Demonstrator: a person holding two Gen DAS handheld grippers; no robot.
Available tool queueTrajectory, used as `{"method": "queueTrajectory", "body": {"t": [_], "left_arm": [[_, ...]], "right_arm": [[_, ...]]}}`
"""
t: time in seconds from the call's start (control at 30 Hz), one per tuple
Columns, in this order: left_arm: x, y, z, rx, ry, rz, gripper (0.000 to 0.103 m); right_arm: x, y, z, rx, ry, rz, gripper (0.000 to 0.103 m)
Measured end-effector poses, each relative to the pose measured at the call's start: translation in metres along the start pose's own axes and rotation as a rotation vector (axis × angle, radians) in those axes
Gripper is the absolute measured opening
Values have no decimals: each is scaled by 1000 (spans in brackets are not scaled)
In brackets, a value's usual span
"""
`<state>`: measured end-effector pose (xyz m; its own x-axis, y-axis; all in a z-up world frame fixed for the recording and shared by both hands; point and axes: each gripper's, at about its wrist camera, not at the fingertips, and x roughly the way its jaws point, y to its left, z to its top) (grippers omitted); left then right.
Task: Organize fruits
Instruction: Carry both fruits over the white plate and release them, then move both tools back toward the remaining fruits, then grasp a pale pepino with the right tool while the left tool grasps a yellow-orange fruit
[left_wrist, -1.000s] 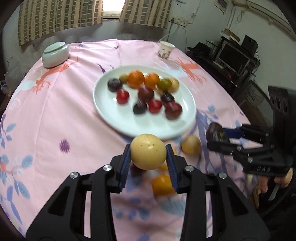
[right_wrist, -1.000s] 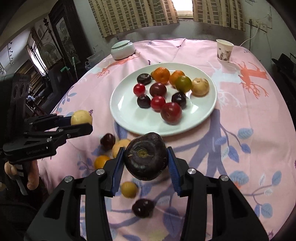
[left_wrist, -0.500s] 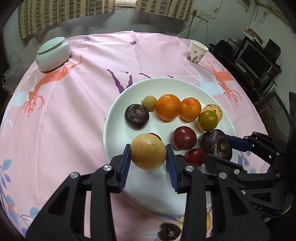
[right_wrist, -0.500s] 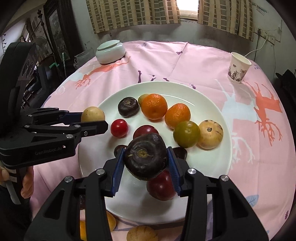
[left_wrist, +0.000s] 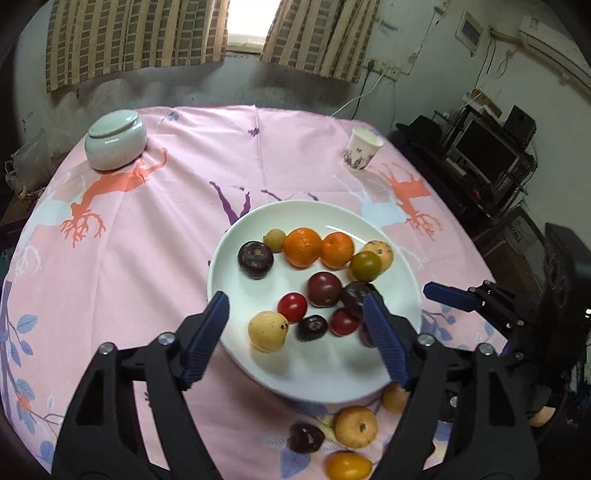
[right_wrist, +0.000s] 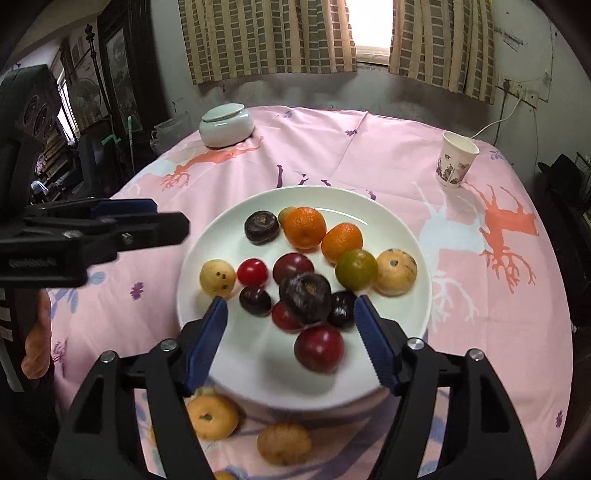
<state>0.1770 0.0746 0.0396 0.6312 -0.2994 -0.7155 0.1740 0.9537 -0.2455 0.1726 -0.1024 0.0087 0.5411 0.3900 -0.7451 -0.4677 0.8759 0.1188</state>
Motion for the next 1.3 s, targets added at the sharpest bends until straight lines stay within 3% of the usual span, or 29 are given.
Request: {"method": "queueTrajectory", "body": {"t": [0.07,0.1,0.27,0.33,0.4,0.57,0.8,0.97,1.13,1.2,1.23,1.27,1.3], "left_arm": [[-29,-5,-18,8,-60,-11,89],[-39,-9,-29,19,-82,-10,90],[-63,-19,-93,76,-172,78,93],[-60,-18,-117,72,-173,118,93],[-56,-12,-133,35,-142,100,93],[-47,-3,-150,-18,-64,78,93],[-55,-1,-167,1,-69,73,93],[-53,2,-169,-7,-62,58,93],[-49,2,-172,2,-46,50,93],[-50,2,-173,5,-45,54,93],[-51,2,-174,5,-46,56,93],[-51,2,-174,4,-47,58,93],[-53,3,-174,2,-49,60,93]], "right_arm": [[-21,-2,-21,26,-15,36,92],[-33,-4,-35,38,-23,47,95],[-64,-9,-96,104,-17,-11,95],[-66,-11,-114,130,-10,-55,95],[-62,-11,-125,134,9,-83,95],[-44,2,-127,80,66,-70,95],[-24,14,-123,50,93,-96,95],[-21,16,-117,28,77,-187,95],[-10,19,-110,5,73,-203,95],[-4,19,-106,3,64,-193,83],[3,18,-104,7,78,-180,58],[10,16,-103,16,106,-155,50],[16,15,-103,33,124,-125,49]]}}
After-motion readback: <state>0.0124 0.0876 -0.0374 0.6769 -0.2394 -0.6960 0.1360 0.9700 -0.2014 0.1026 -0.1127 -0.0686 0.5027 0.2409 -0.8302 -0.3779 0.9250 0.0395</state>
